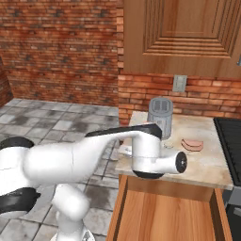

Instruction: Pick the dish brush from the drawer and place it on the counter.

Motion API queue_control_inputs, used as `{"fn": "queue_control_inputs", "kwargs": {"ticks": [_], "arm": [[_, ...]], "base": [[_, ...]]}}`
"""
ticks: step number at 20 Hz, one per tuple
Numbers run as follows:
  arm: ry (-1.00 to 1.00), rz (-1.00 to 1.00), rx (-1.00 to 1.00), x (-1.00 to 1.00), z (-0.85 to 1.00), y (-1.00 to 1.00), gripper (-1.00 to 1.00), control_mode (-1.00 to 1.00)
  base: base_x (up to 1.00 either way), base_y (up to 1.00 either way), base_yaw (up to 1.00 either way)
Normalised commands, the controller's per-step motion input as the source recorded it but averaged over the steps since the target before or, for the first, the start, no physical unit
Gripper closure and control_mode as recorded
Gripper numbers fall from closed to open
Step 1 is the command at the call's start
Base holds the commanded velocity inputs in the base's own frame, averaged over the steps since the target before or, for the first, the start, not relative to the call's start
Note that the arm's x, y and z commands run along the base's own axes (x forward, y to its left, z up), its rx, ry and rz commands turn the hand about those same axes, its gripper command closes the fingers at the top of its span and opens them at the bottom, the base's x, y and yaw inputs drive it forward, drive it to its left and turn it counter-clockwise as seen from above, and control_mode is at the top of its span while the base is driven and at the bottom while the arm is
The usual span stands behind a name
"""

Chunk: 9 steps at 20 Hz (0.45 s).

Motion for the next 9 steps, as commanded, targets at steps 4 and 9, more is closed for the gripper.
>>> {"fn": "queue_control_inputs", "kwargs": {"ticks": [4, 9], "arm": [[0.05, 0.01, -0.73, -0.40, 0.85, 1.00, -1.00, -1.00], [0.13, 0.02, -0.72, -0.22, 0.32, 1.00, -1.00, -1.00]], "base": [[0.00, 0.00, 0.00], [0.00, 0.00, 0.00]]}}
